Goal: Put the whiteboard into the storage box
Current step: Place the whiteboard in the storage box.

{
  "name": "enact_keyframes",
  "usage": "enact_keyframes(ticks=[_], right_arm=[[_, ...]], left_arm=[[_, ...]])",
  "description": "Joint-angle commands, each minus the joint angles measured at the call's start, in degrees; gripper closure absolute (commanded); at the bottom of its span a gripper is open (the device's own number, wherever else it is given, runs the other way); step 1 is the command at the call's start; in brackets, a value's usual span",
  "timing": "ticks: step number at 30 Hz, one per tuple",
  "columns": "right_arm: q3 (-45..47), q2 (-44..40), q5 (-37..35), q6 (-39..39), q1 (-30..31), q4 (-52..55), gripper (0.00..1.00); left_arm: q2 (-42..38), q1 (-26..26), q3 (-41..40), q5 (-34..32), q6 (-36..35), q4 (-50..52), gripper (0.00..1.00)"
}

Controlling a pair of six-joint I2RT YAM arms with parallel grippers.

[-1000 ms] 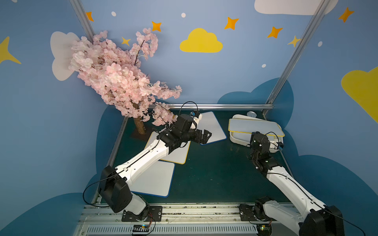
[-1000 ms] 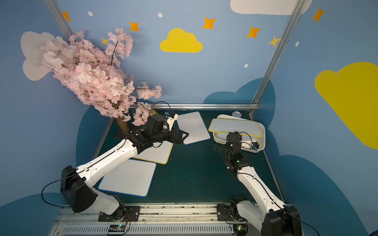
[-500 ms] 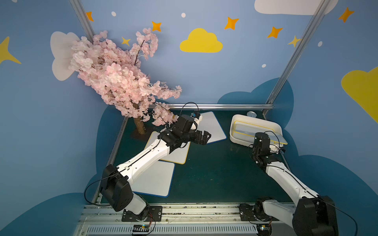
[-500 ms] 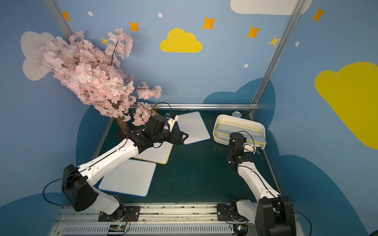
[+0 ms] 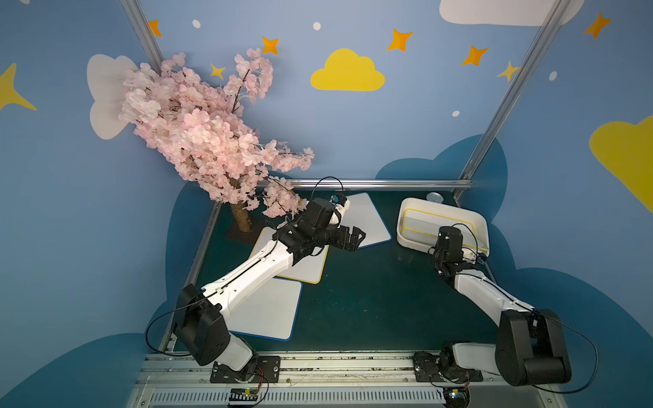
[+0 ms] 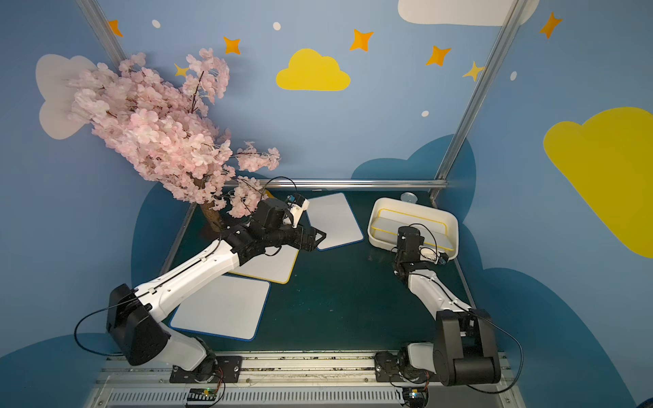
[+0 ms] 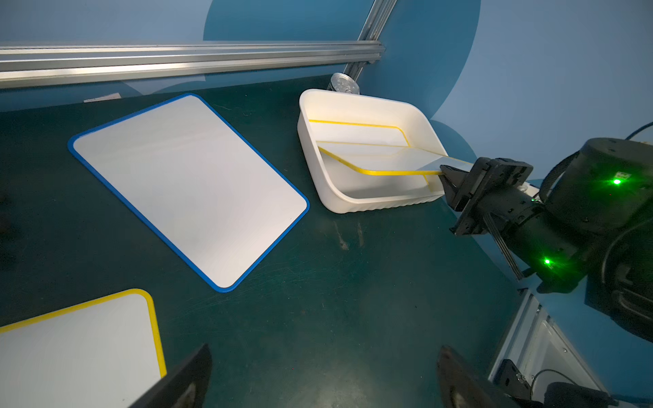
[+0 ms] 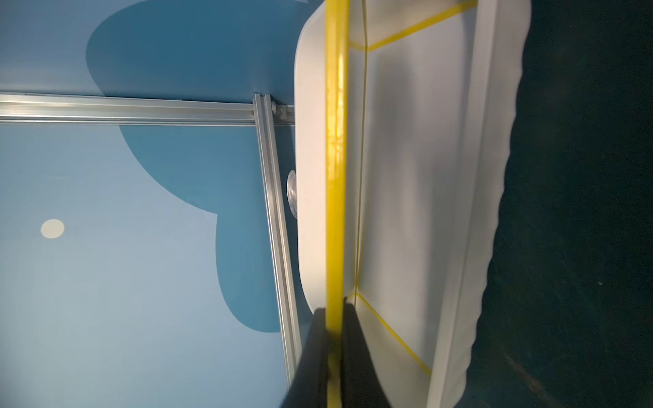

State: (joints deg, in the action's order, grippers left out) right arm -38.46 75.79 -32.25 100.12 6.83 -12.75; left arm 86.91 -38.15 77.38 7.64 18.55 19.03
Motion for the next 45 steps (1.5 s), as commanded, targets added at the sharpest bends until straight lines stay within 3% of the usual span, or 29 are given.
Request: enact_keyframes(ticks=[1, 18, 26, 28, 30, 35, 45], right_arm=[[-3.4, 1.06, 0.2, 0.08, -0.5, -7.46, 1.0], [-1.69, 7.25, 9.17, 0.16, -4.46, -9.72, 1.0], [-3.76, 8.97, 17.31, -0.58, -7.41, -6.04, 0.73], [-4.39, 9.24, 19.61, -1.14, -7.98, -4.96, 0.57], [-4.89, 9.45, 21.06, -1.19, -8.52, -3.51, 0.5], [-6.16, 9.66, 25.3, -1.5, -10.04, 0.58, 0.43], [-12.36, 12.19, 38.49, -1.9, -14.17, 13.57, 0.17]], left_arm=[[0.62, 0.1, -0.3, 0.97, 0.21, -0.71, 0.0], [1.84, 0.5, -0.23, 1.68, 1.27, -0.74, 0.0], [1.97, 0.63, -0.3, 1.94, 1.52, -0.7, 0.0], [1.92, 0.71, -0.3, 1.94, 1.68, -0.57, 0.0], [1.94, 0.76, -0.35, 1.93, 1.75, -0.58, 0.0], [1.77, 0.9, -0.3, 1.93, 1.97, -0.61, 0.0], [1.42, 1.15, -0.46, 1.9, 2.3, -0.54, 0.0]])
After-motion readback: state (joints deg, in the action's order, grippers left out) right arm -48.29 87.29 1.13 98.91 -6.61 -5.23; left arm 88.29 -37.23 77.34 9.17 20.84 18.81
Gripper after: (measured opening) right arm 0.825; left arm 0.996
